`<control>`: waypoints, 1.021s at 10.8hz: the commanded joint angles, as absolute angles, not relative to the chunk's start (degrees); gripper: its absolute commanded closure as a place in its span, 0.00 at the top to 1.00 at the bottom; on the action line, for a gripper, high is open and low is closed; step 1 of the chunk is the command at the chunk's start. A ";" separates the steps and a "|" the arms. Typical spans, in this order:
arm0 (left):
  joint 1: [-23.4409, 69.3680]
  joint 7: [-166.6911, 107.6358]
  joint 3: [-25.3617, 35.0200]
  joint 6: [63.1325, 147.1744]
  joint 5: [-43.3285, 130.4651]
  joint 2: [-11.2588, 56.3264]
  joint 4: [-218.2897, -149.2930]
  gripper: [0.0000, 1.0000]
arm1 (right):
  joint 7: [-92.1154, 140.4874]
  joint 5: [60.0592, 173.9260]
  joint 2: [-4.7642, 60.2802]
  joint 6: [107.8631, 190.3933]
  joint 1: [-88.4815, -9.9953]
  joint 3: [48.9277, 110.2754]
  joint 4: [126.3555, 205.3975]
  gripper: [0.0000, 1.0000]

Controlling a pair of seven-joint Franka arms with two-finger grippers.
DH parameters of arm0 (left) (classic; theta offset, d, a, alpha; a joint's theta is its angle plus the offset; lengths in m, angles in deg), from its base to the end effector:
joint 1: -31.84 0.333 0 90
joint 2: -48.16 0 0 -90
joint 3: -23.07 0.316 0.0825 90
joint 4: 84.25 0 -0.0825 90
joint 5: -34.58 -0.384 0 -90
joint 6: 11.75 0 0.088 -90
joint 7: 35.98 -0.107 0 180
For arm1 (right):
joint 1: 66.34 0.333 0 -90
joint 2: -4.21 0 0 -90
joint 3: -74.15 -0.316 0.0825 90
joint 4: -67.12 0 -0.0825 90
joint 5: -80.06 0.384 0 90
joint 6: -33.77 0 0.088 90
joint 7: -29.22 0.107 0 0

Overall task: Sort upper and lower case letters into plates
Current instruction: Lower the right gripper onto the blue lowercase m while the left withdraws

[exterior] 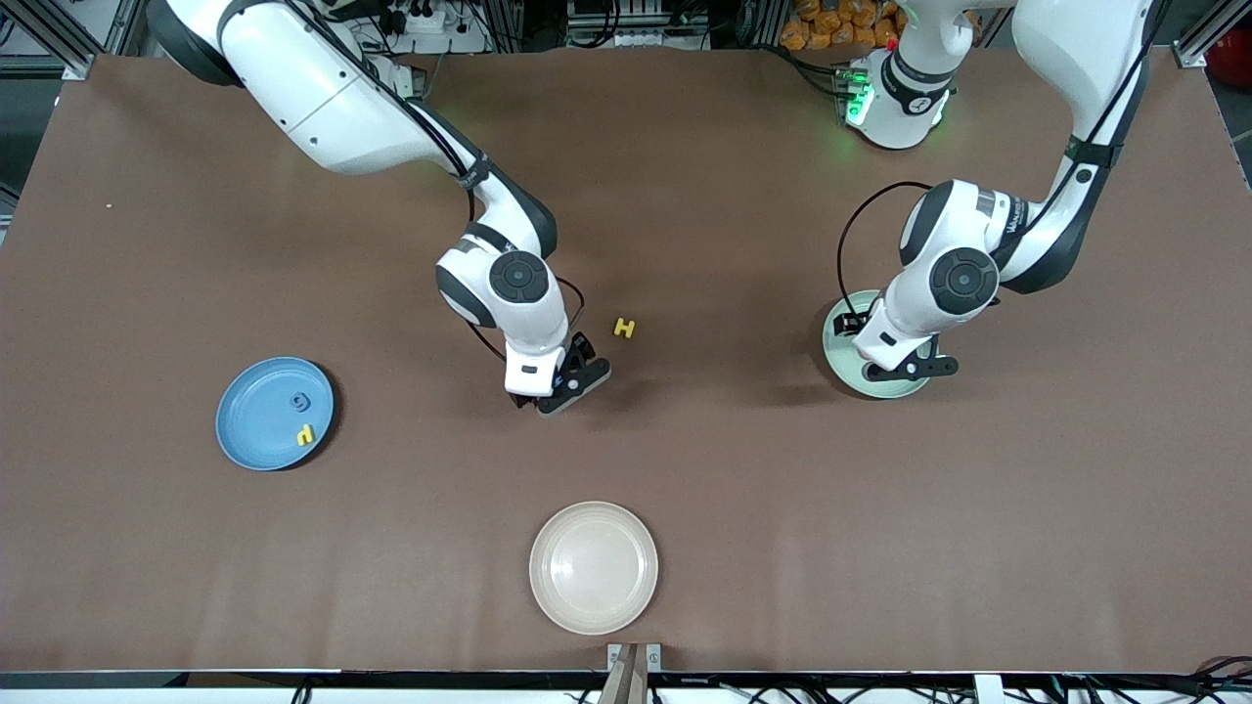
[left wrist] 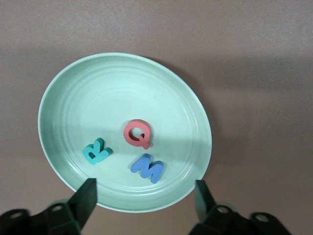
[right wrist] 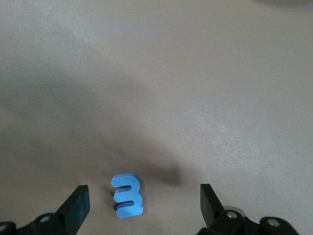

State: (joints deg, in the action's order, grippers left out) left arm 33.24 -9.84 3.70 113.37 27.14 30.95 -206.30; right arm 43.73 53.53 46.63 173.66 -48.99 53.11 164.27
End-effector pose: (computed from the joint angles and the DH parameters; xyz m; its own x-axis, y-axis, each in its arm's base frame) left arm 0.5210 -0.1637 0.2569 0.9764 0.0663 -0.2057 0.0490 -0.9949 -0.0880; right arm 0.5502 0.4010 0.1927 0.7819 0.6175 0.0854 0.6150 -0.7865 0.0559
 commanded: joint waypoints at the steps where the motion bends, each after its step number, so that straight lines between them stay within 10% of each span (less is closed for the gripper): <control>1: 31.06 -5.69 3.56 114.99 28.69 32.07 -207.30 1.00 | 36.55 59.37 47.54 172.99 -49.03 52.35 162.66 1.00; 11: 16.19 23.70 3.73 123.25 34.31 24.60 -200.27 1.00 | 35.55 58.71 49.20 171.58 -48.76 52.79 162.92 1.00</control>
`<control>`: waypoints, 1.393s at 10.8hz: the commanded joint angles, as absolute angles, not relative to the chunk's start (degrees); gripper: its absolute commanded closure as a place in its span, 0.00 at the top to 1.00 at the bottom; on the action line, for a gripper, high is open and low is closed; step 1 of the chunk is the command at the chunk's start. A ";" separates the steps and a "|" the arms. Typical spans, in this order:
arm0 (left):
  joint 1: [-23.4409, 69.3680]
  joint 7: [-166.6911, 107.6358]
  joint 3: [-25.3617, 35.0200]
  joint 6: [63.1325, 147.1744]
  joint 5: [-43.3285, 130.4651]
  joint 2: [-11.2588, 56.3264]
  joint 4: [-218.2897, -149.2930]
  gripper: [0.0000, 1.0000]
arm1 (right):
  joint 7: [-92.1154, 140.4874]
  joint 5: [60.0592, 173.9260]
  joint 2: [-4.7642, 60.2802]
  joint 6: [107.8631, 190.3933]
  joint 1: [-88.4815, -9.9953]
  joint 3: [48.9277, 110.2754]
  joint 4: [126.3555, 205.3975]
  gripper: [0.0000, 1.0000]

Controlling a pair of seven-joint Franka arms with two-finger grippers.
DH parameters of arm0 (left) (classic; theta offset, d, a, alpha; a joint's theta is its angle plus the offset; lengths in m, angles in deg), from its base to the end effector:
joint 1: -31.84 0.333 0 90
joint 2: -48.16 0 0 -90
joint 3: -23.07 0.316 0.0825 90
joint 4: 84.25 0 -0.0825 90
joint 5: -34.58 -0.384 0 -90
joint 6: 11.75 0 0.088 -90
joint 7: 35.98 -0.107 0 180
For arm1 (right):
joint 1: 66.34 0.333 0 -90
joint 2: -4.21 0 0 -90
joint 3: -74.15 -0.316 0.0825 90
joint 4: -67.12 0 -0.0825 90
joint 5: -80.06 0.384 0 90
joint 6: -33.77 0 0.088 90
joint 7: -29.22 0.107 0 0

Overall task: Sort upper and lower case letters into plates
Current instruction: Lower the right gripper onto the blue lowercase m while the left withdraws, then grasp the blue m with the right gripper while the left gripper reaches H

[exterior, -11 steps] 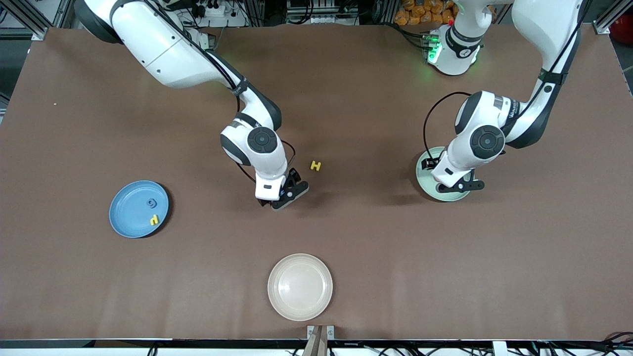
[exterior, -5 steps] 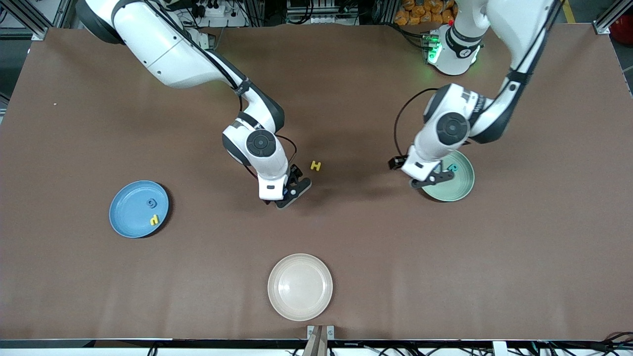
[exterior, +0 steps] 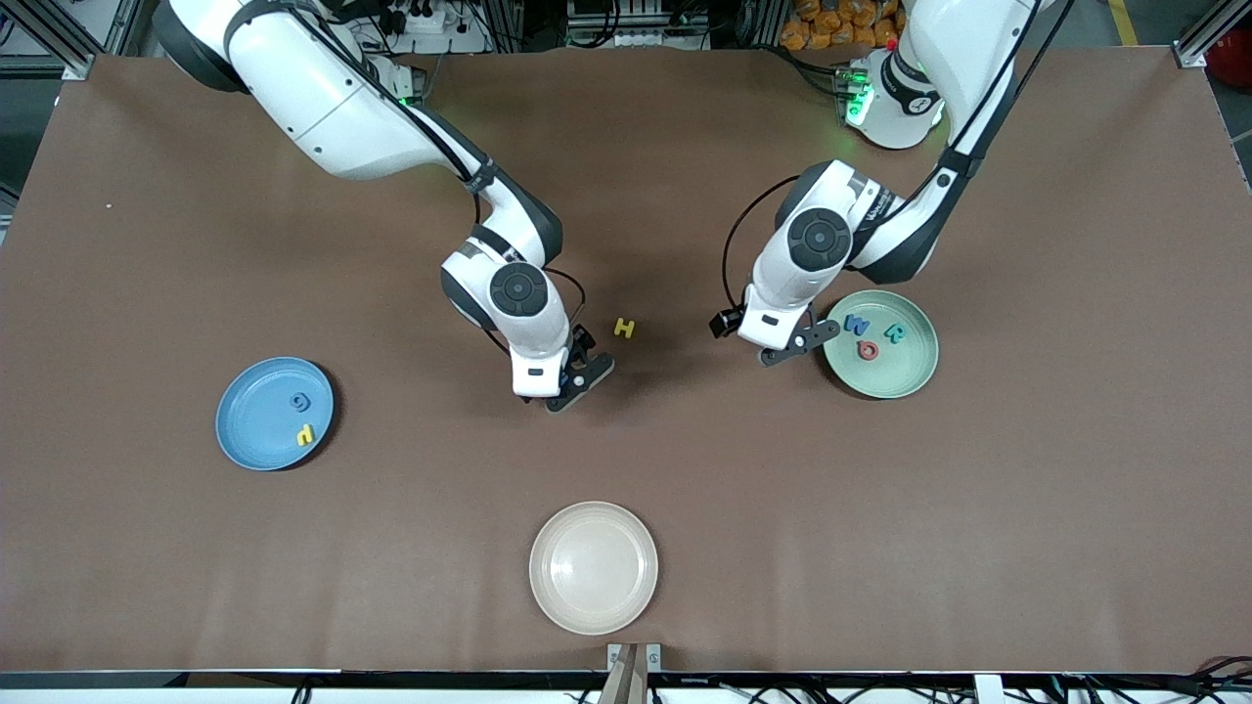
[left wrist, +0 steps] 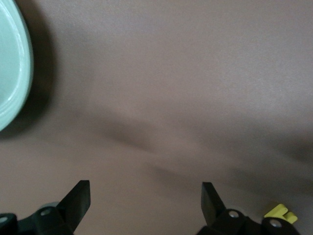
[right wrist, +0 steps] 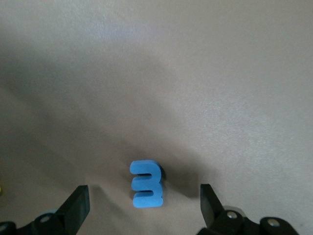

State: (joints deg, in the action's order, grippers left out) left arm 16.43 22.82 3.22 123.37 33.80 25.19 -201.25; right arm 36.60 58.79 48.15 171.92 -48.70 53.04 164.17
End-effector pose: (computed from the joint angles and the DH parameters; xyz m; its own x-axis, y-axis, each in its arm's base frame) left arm 0.4842 -0.3372 0.2501 0.9038 0.4052 -0.1375 0.4105 -0.9118 0.0116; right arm 0.5424 0.4011 0.1738 0.7467 0.6649 0.0204 0.6651 -0.7468 -0.0051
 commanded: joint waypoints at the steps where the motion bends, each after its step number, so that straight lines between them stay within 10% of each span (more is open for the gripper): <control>1: 16.19 23.70 3.64 123.34 34.31 24.60 -200.27 1.00 | 35.55 58.44 49.47 171.67 -48.41 52.97 162.83 1.00; 4: 16.46 23.26 3.73 123.25 34.14 24.60 -200.36 1.00 | 35.46 58.26 49.56 171.67 -47.62 54.20 162.22 1.00; 6: 16.55 23.08 3.73 123.25 34.14 24.60 -200.36 1.00 | 33.62 56.60 49.38 171.67 -47.62 54.55 162.22 0.01; 12: 16.11 23.95 3.73 123.25 34.40 24.07 -198.60 1.00 | 32.38 55.79 47.02 170.36 -48.32 54.82 161.69 0.00; 15: 12.96 30.25 3.73 123.34 34.84 21.45 -194.84 1.00 | 34.58 55.80 40.96 156.87 -50.25 56.12 161.69 0.00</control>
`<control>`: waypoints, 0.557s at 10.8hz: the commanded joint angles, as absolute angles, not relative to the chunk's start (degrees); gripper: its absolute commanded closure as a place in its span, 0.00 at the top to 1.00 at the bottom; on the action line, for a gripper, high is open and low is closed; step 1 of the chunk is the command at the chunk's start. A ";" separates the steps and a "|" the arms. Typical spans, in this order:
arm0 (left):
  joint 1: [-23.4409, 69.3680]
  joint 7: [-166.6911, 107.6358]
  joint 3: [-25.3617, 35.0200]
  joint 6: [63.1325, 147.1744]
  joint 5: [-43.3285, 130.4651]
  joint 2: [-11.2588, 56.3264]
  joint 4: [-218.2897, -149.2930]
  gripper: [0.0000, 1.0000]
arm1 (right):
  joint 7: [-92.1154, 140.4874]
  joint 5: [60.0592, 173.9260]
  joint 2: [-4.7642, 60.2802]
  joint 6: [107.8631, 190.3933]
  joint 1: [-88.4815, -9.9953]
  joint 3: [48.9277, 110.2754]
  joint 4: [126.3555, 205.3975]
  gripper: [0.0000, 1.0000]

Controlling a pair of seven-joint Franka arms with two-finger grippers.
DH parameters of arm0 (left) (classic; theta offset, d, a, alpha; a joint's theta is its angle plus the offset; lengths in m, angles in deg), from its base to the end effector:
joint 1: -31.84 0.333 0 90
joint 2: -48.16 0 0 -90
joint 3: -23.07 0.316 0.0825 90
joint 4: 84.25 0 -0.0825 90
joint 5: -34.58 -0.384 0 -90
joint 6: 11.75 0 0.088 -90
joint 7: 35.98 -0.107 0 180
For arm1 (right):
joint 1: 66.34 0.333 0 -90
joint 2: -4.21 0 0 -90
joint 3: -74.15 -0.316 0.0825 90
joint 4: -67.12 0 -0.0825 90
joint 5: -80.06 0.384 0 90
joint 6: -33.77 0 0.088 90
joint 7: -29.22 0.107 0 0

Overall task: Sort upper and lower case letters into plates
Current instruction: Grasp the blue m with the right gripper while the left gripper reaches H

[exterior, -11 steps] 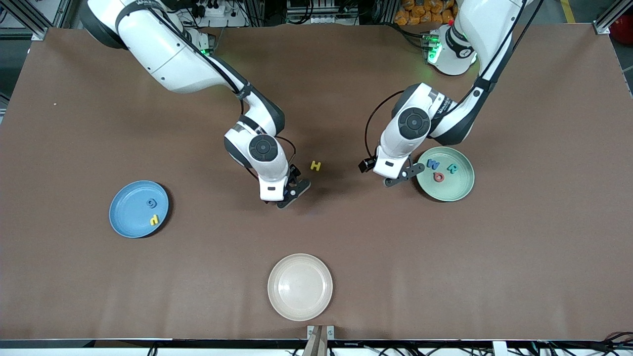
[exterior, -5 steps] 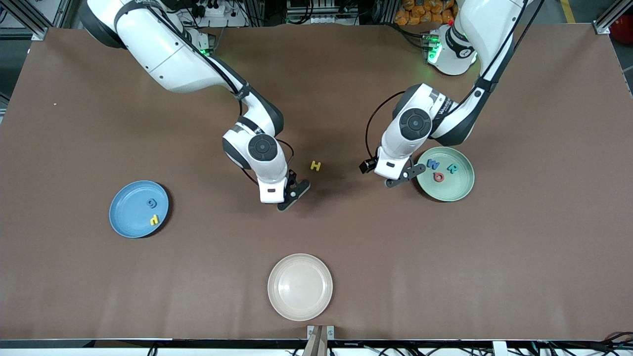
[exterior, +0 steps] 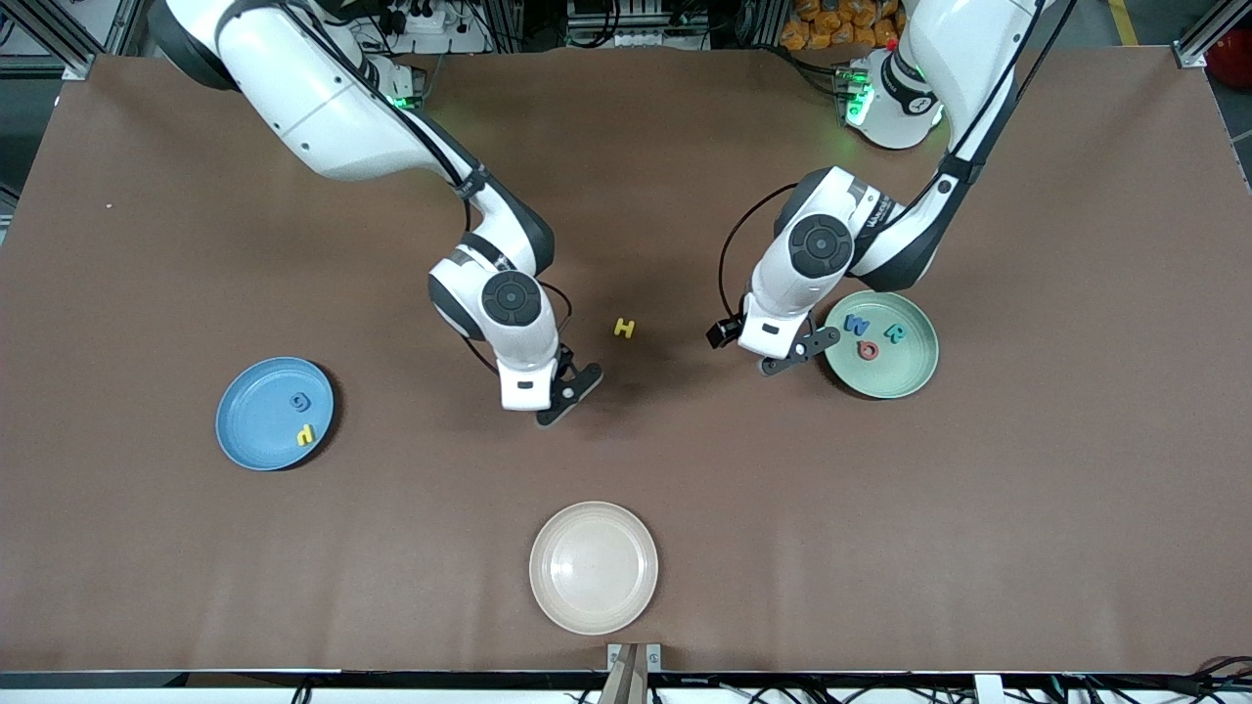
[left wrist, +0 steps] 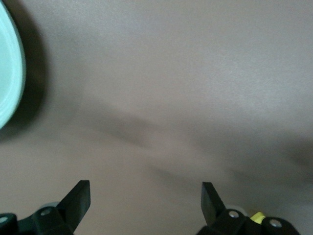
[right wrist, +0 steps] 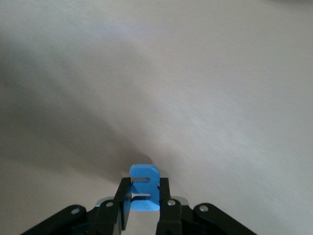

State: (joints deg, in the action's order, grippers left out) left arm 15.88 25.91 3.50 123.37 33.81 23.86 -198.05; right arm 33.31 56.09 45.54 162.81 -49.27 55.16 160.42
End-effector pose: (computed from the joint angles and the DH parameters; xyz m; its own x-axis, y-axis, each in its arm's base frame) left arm 0.4982 -0.3472 0.2589 0.8824 0.4530 -0.1270 0.4604 -0.8870 0.0354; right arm 0.5751 0.3713 0.2107 0.7261 0.6861 -0.0452 0.6867 -0.7204 0.0971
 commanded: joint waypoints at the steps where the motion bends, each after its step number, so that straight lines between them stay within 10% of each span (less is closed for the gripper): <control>1: 10.51 37.25 3.73 123.43 34.32 19.35 -192.04 1.00 | 34.75 55.89 39.73 155.51 -50.69 58.14 161.51 0.00; 6: 5.83 55.56 4.35 126.58 34.22 11.43 -181.65 1.00 | 36.50 55.89 33.75 153.39 -57.37 62.80 164.32 0.00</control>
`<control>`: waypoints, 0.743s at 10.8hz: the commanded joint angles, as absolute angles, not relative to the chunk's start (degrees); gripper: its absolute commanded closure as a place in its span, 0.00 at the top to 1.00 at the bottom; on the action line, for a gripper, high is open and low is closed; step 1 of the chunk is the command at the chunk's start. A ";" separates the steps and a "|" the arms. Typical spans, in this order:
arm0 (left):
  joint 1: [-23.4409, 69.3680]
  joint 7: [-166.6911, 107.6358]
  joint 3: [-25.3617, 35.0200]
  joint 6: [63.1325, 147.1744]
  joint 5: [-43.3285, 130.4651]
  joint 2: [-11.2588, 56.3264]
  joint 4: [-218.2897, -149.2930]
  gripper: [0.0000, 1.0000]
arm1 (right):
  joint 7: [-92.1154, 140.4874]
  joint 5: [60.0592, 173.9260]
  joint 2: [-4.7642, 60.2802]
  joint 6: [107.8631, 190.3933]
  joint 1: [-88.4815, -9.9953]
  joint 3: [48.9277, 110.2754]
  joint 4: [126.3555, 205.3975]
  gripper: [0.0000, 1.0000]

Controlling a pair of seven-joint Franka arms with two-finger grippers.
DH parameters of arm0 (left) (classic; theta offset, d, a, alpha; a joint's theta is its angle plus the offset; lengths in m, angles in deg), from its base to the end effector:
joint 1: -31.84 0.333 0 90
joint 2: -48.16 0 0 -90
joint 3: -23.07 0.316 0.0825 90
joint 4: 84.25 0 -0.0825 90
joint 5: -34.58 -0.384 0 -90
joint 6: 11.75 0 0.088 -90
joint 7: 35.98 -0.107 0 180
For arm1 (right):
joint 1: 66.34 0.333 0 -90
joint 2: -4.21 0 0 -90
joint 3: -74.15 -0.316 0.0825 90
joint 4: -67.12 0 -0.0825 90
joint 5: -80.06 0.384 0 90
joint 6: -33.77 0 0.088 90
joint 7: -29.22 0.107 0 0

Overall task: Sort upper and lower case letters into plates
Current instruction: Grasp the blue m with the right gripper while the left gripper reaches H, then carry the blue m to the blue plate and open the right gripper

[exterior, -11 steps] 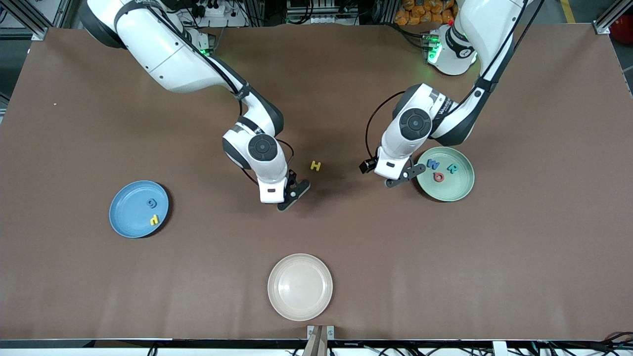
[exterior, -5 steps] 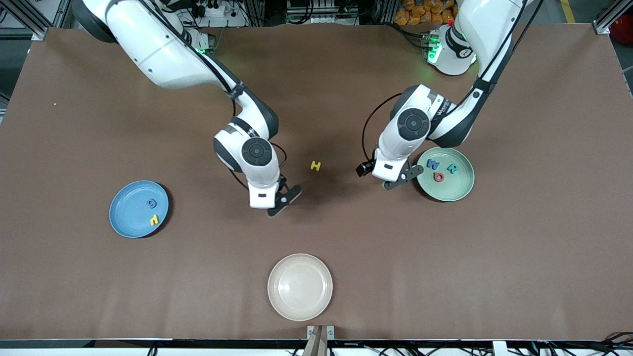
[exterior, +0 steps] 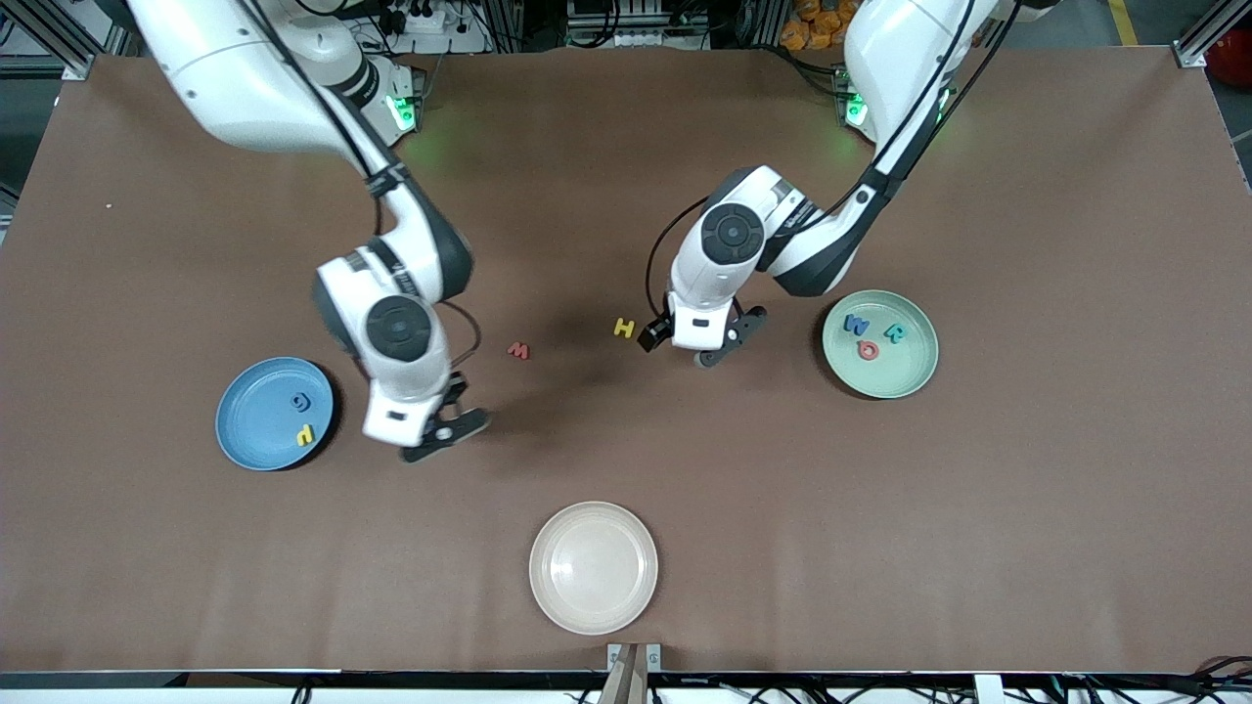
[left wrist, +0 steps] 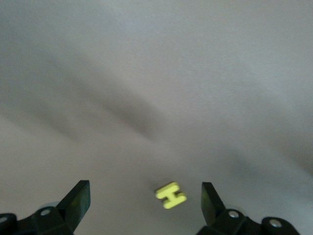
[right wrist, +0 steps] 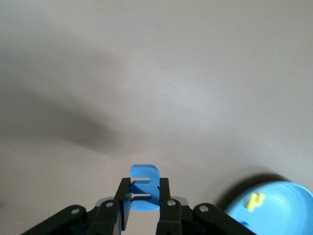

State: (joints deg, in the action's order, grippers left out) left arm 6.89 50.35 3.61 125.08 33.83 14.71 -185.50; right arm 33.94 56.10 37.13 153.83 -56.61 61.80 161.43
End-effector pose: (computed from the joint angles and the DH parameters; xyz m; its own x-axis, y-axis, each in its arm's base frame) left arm 0.4919 -0.4525 0.2552 0.7043 0.6893 -0.1697 0.7067 -0.7034 0.0755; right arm 0.6371 0.2194 0.2782 0.8757 0.4712 -0.1059 0.4826 -0.8459 0.2270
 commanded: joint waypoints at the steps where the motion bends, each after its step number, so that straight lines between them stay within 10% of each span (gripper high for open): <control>1: 5.04 60.13 4.78 127.55 33.62 10.37 -181.20 1.00 | 40.60 55.89 33.22 151.56 -57.89 63.42 164.24 0.00; 8: -0.15 88.03 4.70 129.41 22.97 6.15 -180.50 1.00 | 56.90 55.63 35.14 150.40 -61.66 67.38 166.96 0.00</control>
